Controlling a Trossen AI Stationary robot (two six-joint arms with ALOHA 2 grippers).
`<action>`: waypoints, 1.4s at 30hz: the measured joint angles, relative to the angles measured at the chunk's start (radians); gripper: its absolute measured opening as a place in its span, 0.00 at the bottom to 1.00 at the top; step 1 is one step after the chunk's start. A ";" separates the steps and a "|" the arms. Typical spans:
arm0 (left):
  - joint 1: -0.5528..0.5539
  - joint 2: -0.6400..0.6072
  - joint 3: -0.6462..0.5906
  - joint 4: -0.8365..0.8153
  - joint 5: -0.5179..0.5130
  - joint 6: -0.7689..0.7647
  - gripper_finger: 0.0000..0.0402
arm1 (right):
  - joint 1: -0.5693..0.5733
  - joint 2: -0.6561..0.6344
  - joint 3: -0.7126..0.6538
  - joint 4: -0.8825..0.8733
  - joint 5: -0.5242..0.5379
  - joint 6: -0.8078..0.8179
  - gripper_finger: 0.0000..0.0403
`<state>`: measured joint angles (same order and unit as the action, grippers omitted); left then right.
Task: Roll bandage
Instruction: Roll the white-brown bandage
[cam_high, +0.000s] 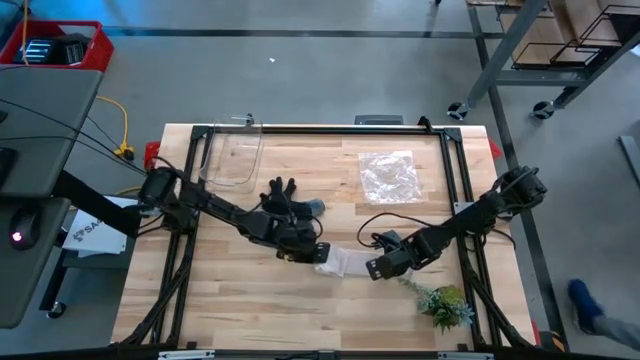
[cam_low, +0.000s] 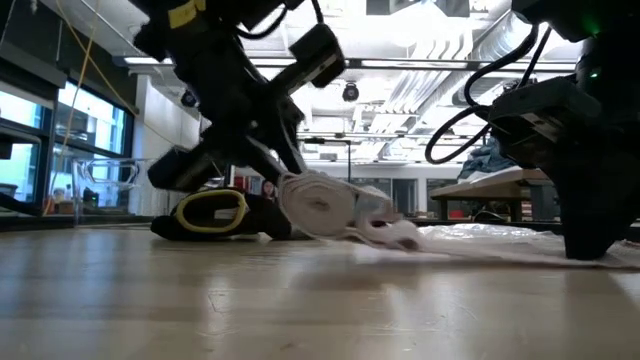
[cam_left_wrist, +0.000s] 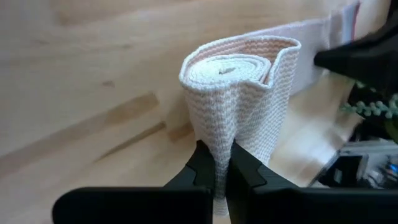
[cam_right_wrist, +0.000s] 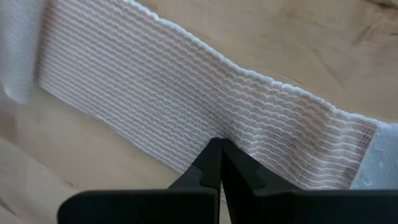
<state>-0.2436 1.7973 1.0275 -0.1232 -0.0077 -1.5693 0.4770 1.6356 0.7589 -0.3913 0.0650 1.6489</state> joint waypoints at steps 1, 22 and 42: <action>0.000 -0.015 0.000 -0.026 -0.008 0.002 0.01 | 0.000 0.000 0.000 0.005 0.003 0.006 0.00; -0.025 -0.080 0.007 -0.198 -0.050 0.003 0.01 | -0.028 0.081 0.000 0.222 0.039 0.056 0.00; -0.019 0.017 0.116 -0.167 -0.020 0.053 0.01 | -0.034 0.117 0.000 0.299 0.055 0.061 0.00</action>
<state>-0.2621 1.8144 1.1439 -0.2905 -0.0275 -1.5166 0.4435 1.7531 0.7586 -0.0925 0.1200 1.7099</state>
